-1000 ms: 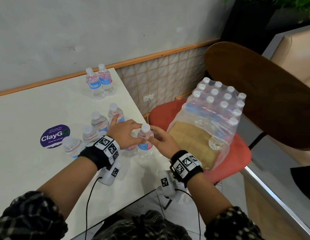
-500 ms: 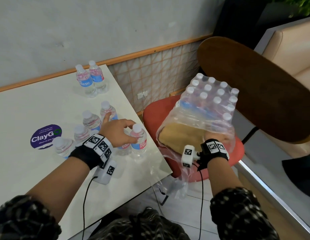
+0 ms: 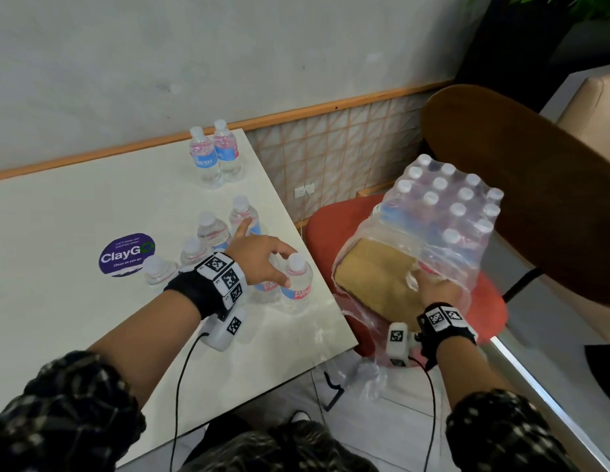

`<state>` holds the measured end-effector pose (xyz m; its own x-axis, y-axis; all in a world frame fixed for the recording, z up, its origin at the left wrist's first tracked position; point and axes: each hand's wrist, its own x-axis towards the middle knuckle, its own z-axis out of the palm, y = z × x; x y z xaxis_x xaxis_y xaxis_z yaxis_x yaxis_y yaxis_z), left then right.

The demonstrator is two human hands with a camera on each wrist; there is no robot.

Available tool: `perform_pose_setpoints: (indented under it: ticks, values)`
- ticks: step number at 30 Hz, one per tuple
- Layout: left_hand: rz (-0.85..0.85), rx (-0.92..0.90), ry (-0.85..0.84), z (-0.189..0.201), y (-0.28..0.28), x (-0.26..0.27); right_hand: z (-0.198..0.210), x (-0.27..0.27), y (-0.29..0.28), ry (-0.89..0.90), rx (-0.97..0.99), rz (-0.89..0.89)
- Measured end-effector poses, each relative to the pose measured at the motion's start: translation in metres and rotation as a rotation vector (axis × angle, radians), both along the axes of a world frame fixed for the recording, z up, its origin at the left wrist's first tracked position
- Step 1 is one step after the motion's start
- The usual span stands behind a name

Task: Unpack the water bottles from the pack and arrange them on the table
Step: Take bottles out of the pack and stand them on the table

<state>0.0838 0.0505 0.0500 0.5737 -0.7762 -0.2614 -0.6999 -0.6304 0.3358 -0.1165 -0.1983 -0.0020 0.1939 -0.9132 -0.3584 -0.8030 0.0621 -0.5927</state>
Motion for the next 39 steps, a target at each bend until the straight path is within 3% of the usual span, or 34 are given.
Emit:
perform_pose_setpoints:
  ticks: [2,4,8,10,13,15,21,25,32,36,39]
  values:
    - [-0.003,-0.008,-0.01,-0.003,0.001,0.001,-0.001,0.001,-0.01,-0.115,0.217,-0.022]
    - [-0.001,-0.016,-0.003,-0.005,0.001,0.001,-0.005,0.0,-0.016,-0.181,0.316,-0.053]
    - [0.006,-0.017,-0.001,-0.003,0.0,0.002,0.004,0.007,-0.005,-0.087,0.21,0.014]
    - [0.003,-0.011,-0.001,-0.004,0.0,0.003,-0.003,0.015,0.001,-0.139,0.113,0.111]
    - [-0.008,-0.009,-0.013,-0.006,0.0,0.004,-0.017,0.015,0.025,-0.369,0.16,0.311]
    - [-0.013,0.006,-0.011,-0.006,0.0,0.004,-0.017,0.016,0.047,-0.366,0.169,0.525]
    - [-0.063,0.109,-0.072,0.0,-0.004,0.001,-0.026,0.034,0.111,-0.545,0.265,0.884]
    - [-0.057,0.092,-0.071,0.001,0.001,0.001,-0.041,0.036,0.136,-0.565,0.359,0.915]
    - [-0.092,0.037,-0.06,0.002,0.009,-0.003,-0.054,0.042,0.144,-0.499,0.291,0.792]
    - [-0.044,-0.149,-0.105,0.005,0.04,0.01,-0.059,0.048,0.144,-0.484,0.349,0.878]
    - [0.114,-0.307,-0.147,-0.001,0.086,0.027,-0.057,0.053,0.153,-0.559,0.394,0.878]
